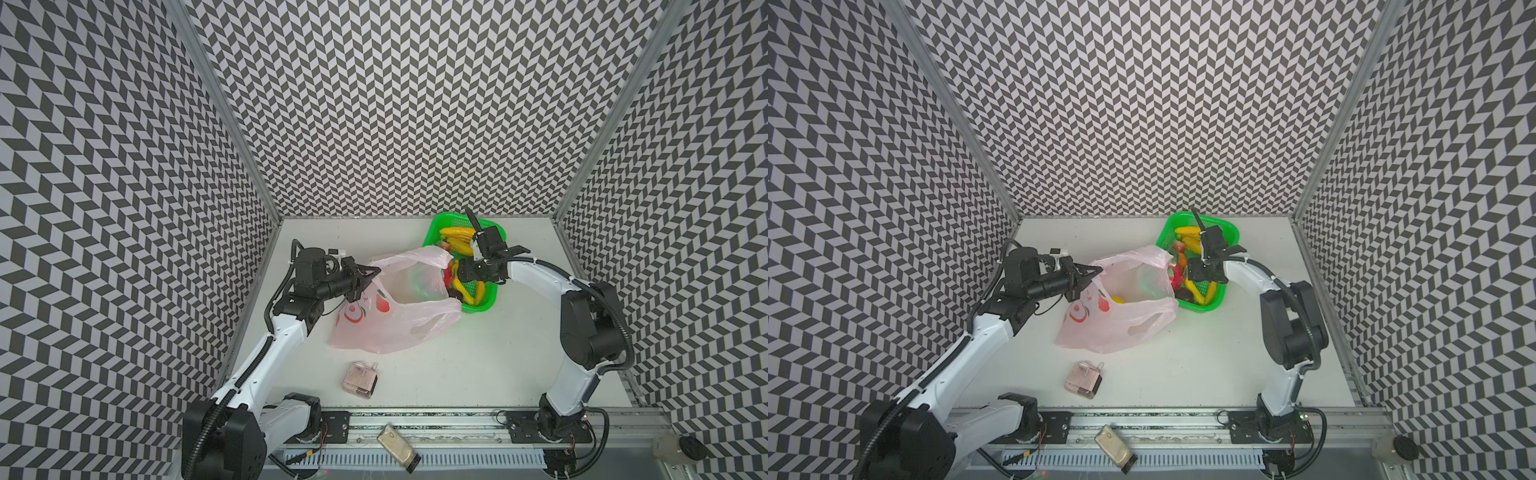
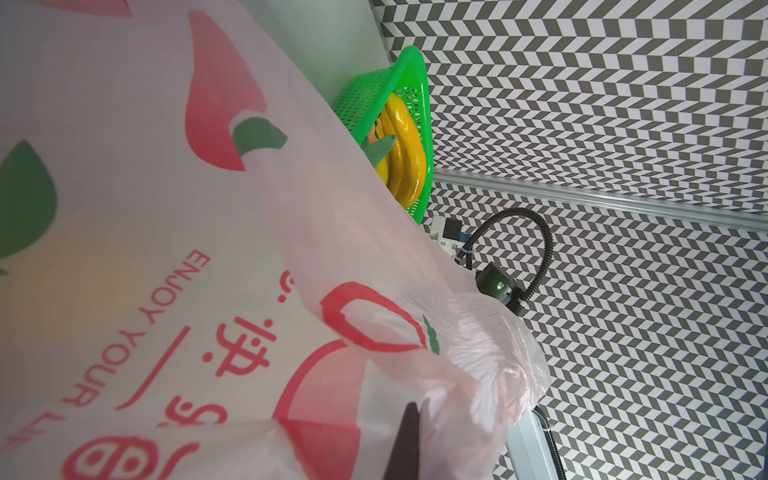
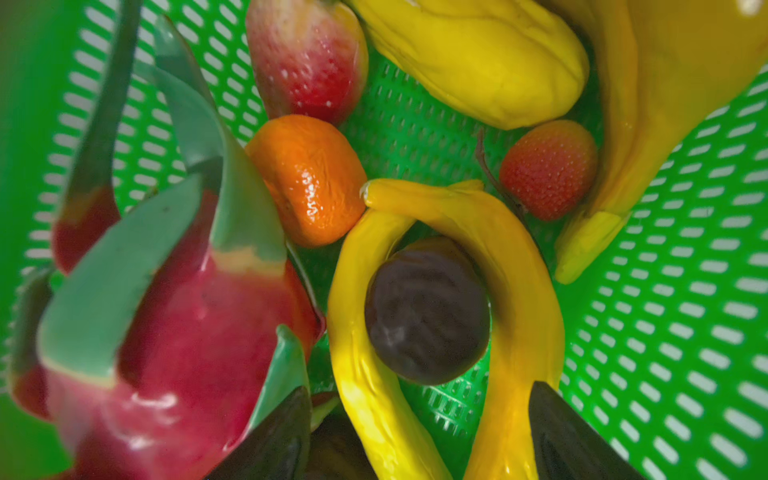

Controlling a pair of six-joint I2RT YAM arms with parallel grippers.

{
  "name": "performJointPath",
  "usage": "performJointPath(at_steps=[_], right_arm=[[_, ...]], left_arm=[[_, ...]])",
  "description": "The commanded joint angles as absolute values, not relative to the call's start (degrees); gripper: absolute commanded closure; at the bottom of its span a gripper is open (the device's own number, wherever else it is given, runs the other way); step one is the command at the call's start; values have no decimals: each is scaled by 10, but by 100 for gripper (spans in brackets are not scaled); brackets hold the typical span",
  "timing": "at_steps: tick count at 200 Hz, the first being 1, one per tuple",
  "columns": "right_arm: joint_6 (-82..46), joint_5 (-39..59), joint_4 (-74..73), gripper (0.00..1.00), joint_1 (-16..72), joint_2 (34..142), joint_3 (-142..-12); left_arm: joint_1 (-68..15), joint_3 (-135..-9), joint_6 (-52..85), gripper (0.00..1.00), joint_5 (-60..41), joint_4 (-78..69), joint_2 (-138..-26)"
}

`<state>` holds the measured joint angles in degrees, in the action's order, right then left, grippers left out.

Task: Place the fake fruits into the plastic bag and tie a complex knot
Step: 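Withdraw the right gripper from the bag and reach into the green basket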

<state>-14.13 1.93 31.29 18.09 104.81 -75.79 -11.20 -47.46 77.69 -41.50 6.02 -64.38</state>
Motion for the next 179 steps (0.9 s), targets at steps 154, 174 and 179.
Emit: performJointPath(at_steps=[154, 174, 179], right_arm=[[-118, -19, 292, 32, 176, 1162, -814], [-117, -17, 291, 34, 176, 1168, -815], [-116, -16, 290, 34, 176, 1168, -815]], left_arm=[[-107, -469, 781, 100, -422, 51, -635], [-107, -469, 780, 100, -421, 52, -635], [-107, -469, 780, 100, -422, 51, -636]])
